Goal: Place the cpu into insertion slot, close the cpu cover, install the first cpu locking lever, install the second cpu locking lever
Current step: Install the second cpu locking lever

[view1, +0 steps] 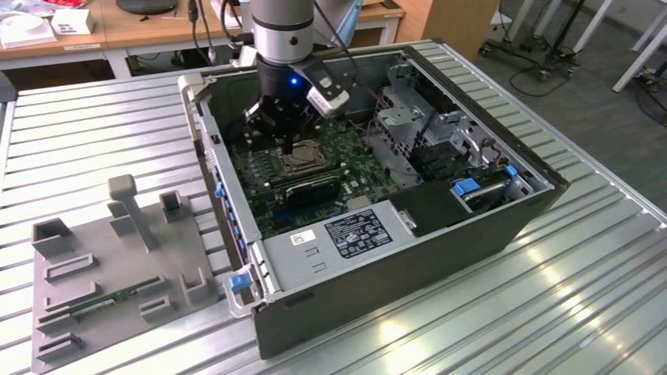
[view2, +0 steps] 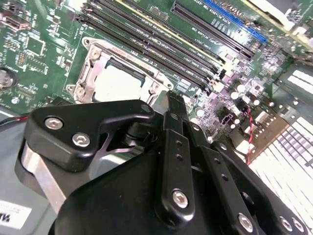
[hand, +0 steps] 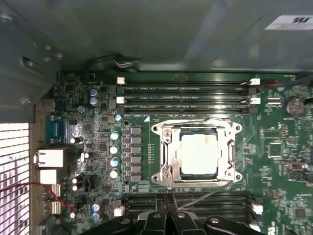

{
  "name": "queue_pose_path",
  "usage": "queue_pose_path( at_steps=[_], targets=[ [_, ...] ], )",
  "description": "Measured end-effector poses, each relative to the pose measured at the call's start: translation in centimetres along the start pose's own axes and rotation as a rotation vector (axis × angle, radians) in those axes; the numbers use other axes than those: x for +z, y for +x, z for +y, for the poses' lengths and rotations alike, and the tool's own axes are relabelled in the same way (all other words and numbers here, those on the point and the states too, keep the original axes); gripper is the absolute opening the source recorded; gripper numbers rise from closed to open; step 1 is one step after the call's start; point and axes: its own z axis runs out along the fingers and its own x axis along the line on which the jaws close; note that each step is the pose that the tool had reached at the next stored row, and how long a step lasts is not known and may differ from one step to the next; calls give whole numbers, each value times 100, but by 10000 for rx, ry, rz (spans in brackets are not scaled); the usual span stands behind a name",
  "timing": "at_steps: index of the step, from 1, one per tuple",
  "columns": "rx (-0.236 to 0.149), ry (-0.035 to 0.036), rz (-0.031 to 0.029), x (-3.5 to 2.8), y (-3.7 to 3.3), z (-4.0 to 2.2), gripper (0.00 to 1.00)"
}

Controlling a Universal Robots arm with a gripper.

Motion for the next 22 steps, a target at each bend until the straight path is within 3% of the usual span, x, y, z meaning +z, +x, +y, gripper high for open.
queue_pose_path(
  at_steps=[3,8,14,17,22],
  targets=[
    [-2,-1,6,-42,-15,1,11],
    [0,1,66,-41,-106,1,11],
    [0,4,75,-36,-144,-32,11],
    [0,4,75,-21,-145,-58,11],
    [1,4,75,60,-144,-67,11]
  ],
)
